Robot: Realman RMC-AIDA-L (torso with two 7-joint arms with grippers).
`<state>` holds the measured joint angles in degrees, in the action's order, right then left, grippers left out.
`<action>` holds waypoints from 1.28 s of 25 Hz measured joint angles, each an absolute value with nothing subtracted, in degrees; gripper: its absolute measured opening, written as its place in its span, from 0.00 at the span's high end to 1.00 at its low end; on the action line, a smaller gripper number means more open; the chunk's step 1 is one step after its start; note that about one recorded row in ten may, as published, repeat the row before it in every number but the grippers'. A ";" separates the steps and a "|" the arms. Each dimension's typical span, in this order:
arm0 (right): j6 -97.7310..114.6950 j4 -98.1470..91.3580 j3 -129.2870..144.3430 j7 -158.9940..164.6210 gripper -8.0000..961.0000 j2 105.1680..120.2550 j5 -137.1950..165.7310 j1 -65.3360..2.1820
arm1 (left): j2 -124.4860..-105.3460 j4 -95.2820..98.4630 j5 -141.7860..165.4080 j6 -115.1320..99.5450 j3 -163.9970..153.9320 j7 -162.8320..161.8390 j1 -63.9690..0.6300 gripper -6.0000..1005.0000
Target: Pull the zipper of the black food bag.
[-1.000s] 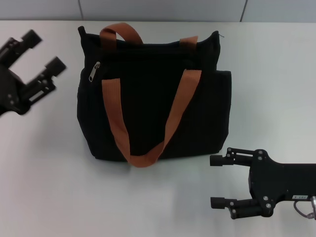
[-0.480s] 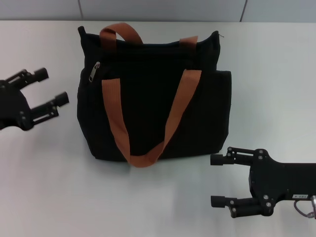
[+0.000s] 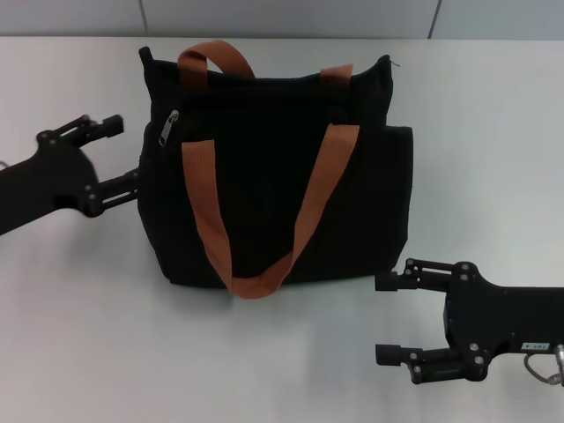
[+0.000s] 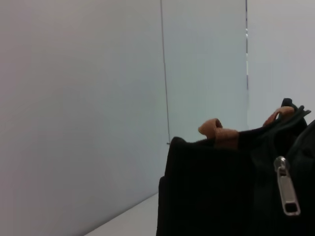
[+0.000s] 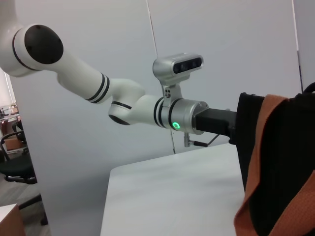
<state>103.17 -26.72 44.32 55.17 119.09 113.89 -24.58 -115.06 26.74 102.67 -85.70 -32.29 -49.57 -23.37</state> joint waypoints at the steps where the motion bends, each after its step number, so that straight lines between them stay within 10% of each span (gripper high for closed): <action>1: 103.10 -26.72 44.23 55.18 0.16 119.09 113.89 -24.59 | -115.06 26.75 102.68 -85.09 -32.75 -49.56 -24.10 0.22; 13: 102.84 -26.72 43.47 55.35 0.16 119.09 113.23 -24.90 | -115.79 27.16 101.74 -84.87 -31.75 -42.98 -25.19 0.24; 32: 103.99 -26.71 42.94 55.36 0.17 119.09 112.13 -25.07 | -116.88 27.31 101.24 -87.39 -30.62 -41.01 -24.89 0.86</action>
<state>103.99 -26.71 42.94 55.36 119.09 112.13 -25.07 -116.88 27.31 101.24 -87.39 -30.62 -41.01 -24.89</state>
